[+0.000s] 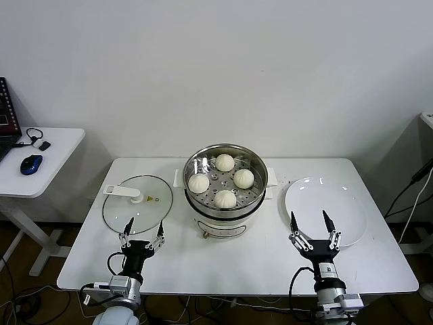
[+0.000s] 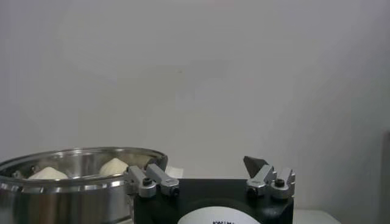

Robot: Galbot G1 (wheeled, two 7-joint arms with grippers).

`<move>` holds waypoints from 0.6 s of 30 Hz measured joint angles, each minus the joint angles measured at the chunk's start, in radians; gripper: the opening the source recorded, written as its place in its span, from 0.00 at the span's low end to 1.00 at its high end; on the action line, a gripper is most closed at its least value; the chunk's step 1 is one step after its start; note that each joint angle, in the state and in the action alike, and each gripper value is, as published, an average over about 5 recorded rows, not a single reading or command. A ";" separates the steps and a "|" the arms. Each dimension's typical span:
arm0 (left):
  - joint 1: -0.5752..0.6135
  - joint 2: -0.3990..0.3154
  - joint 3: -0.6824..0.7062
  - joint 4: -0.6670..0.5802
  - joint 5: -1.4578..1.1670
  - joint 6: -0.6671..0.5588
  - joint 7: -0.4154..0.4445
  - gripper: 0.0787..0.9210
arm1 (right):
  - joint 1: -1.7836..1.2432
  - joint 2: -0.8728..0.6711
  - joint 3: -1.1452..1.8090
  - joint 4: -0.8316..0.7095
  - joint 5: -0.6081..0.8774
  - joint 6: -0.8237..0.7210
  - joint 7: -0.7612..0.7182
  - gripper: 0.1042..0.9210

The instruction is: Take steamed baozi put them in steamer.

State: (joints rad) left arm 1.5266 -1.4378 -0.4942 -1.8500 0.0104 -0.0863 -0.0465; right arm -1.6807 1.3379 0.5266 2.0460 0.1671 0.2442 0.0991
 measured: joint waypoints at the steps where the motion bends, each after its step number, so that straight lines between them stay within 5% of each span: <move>1: 0.000 0.000 0.000 0.000 0.000 0.000 0.000 0.88 | 0.000 0.001 -0.001 0.000 -0.001 0.000 0.000 0.88; 18: 0.001 -0.001 -0.003 -0.001 -0.001 -0.002 -0.001 0.88 | 0.001 0.005 -0.034 0.000 -0.020 -0.001 0.019 0.88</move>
State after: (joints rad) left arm 1.5271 -1.4387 -0.4974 -1.8511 0.0095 -0.0880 -0.0473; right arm -1.6798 1.3427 0.4926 2.0457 0.1473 0.2427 0.1185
